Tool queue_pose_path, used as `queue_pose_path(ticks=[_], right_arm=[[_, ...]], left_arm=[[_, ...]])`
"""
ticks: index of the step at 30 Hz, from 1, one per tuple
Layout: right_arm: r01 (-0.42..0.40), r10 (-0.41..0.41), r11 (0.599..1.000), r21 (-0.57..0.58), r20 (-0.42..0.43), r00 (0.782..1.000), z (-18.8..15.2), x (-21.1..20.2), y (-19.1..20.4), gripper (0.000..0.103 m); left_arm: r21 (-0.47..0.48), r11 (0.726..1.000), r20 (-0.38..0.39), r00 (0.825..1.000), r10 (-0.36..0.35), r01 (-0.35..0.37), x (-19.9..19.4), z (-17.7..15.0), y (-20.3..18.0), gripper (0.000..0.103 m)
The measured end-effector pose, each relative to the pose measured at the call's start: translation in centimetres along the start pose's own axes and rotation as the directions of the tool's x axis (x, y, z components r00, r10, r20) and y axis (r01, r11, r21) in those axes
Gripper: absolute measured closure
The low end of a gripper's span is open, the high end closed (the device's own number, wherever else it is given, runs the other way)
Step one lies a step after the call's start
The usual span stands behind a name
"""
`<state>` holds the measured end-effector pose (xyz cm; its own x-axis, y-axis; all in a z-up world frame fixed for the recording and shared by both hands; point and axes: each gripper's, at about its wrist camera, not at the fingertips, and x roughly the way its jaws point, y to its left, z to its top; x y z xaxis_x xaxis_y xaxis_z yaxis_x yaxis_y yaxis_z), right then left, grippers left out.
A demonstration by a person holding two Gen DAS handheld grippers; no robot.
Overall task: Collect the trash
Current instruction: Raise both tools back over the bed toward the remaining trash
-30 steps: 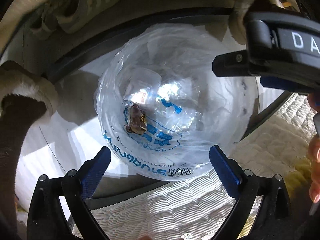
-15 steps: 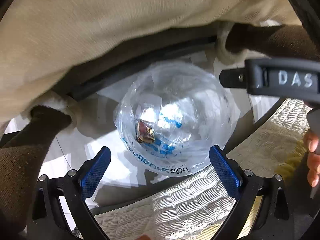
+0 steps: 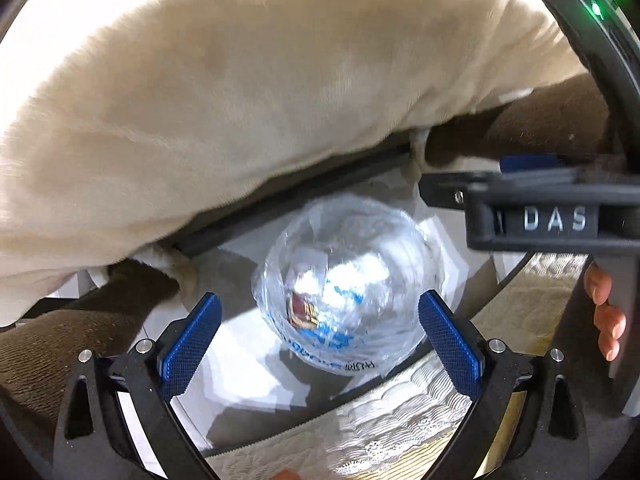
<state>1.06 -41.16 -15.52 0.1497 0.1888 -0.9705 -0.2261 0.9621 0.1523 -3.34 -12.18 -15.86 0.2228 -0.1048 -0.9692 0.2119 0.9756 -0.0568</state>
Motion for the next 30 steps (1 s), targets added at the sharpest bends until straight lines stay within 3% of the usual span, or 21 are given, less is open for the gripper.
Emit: queue_pose_path(ticks=[6, 16, 25, 30], right_arm=[[0.014, -0.003, 0.997, -0.075, 0.153, 0.988, -0.1, -4.1, 0.9, 0.009], [0.014, 0.043, 0.986, -0.166, 0.330, 0.943, 2.0, -8.7, 2.3, 0.009], [0.111, 0.038, 0.950, -0.292, 0.460, 0.887, 7.6, -12.1, 5.0, 0.009], [0.073, 0.106, 0.938, -0.340, 0.480, 0.871, 12.0, -13.0, 5.8, 0.009]], left_arm=[[-0.031, 0.999, 0.112, 0.993, -0.037, 0.040, -3.0, 0.1, 0.9, 0.006], [-0.062, 0.995, 0.300, 0.952, -0.062, 0.084, -7.9, 1.0, 2.9, 0.006], [-0.088, 0.995, 0.447, 0.895, 0.003, 0.041, -11.6, 4.3, 6.9, 0.006], [-0.090, 0.996, 0.478, 0.878, 0.021, 0.025, -12.8, 7.1, 10.0, 0.006]])
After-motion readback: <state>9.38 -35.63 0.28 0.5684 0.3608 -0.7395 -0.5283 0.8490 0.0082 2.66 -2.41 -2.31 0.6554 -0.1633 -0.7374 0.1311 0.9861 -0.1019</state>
